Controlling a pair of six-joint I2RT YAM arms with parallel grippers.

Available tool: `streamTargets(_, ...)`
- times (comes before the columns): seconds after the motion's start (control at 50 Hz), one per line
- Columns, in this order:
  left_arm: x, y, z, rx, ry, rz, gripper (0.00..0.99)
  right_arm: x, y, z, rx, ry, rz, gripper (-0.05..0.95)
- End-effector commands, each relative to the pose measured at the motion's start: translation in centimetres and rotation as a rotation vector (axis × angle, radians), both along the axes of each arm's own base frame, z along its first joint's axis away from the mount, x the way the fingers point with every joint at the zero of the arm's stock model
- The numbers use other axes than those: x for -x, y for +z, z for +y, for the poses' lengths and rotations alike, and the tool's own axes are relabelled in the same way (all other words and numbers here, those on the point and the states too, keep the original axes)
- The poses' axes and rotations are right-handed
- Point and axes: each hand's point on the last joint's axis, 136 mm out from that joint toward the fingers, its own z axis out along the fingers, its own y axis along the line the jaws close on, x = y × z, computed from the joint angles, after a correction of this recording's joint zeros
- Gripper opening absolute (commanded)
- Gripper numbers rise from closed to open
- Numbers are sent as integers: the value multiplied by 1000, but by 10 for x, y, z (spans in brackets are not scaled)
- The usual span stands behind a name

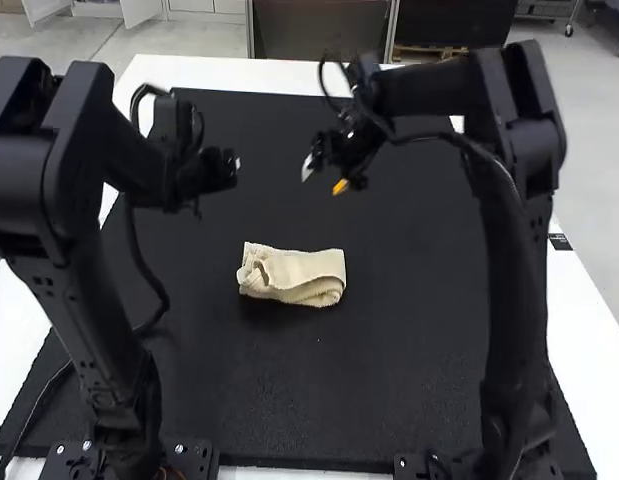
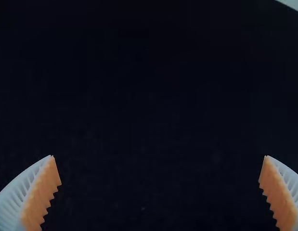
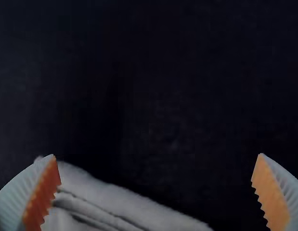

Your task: Fold the towel.

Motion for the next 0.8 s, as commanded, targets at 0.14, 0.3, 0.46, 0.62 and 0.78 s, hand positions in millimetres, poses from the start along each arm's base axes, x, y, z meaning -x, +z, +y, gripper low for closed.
streamTargets(0.14, -22, 79, -31, -7, -81, -195, 969, -40, 60, -116, 25, -248, -158, 920)
streamTargets(0.3, -28, 96, -31, -16, -76, -244, 969, -46, 78, -151, 25, -335, -228, 920)
streamTargets(0.46, -27, 106, -30, -58, -82, -270, 969, -40, 89, -168, 50, -373, -268, 918)
streamTargets(0.62, -17, 128, -27, -77, -72, -309, 969, -22, 96, -175, 65, -388, -284, 918)
streamTargets(0.78, 4, 146, -21, -85, -54, -330, 969, -1, 99, -184, 84, -407, -292, 918)
